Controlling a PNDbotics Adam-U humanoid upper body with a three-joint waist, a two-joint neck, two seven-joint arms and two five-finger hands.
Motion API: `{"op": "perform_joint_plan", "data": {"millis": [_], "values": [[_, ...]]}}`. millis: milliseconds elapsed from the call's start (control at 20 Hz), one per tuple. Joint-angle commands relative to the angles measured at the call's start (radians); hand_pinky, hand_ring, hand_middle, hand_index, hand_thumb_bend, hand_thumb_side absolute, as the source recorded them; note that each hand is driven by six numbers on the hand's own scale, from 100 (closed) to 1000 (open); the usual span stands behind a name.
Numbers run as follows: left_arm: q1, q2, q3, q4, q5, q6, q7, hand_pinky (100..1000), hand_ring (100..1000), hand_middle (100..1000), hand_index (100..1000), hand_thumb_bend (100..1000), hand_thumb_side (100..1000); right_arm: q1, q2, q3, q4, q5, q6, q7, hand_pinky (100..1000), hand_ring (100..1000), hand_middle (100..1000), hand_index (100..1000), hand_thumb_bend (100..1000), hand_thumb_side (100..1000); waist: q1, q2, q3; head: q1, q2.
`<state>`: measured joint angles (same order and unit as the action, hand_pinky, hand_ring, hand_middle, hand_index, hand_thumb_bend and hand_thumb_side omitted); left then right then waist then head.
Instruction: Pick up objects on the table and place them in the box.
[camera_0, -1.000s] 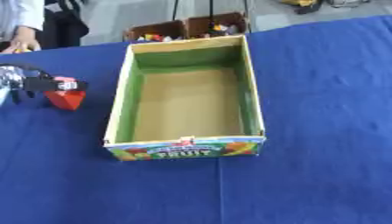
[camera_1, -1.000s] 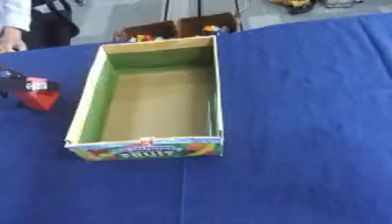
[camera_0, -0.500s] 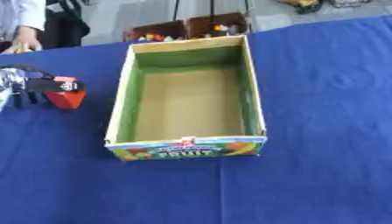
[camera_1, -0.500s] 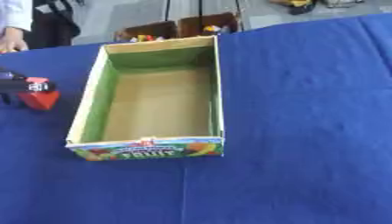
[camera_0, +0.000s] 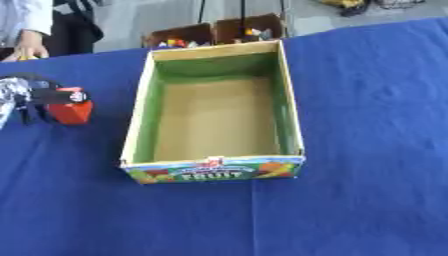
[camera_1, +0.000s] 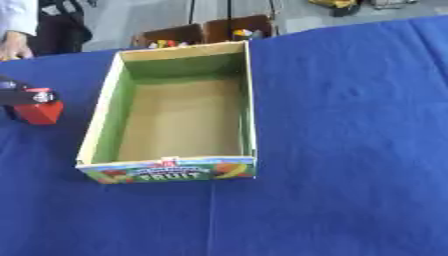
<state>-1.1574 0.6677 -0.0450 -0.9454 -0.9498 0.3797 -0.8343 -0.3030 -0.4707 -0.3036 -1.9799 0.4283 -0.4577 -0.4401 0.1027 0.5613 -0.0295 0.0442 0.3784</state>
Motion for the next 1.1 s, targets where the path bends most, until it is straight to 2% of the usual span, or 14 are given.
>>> {"op": "perform_joint_plan", "data": {"millis": [50,250,650,950,1100], "values": [[-0.003,0.018,-0.002,0.006,0.011,0.029,-0.031,464,644,755,1000,309,926,-0.005,-0.013,-0.011,-0.020,-0.009,0.000,-0.008,572,655,471,654,100,946,-0.008,-0.036,-0.001,0.000,-0.002],[-0.001,0.017,-0.002,0.008,0.019,0.028,-0.027,451,645,771,1000,300,898,-0.005,-0.011,-0.012,-0.020,-0.007,0.000,-0.011,573,652,470,653,100,948,-0.009,-0.037,0.000,-0.001,-0.002],[-0.003,0.015,-0.003,0.005,0.053,0.035,-0.004,395,629,747,1000,100,717,-0.005,-0.008,-0.013,-0.020,-0.008,0.008,-0.019,576,652,467,650,100,934,-0.009,-0.040,-0.001,-0.002,-0.003],[-0.005,0.016,-0.004,-0.005,0.075,0.052,0.043,288,565,705,998,100,580,-0.005,-0.005,-0.013,-0.020,-0.009,0.016,-0.026,576,651,466,647,100,930,-0.007,-0.046,0.000,-0.004,-0.003],[-0.004,0.016,-0.004,-0.005,0.079,0.062,0.064,286,568,697,992,100,525,-0.006,-0.003,-0.013,-0.020,-0.009,0.018,-0.030,577,651,466,646,100,926,-0.006,-0.050,-0.001,-0.005,-0.003]]}}
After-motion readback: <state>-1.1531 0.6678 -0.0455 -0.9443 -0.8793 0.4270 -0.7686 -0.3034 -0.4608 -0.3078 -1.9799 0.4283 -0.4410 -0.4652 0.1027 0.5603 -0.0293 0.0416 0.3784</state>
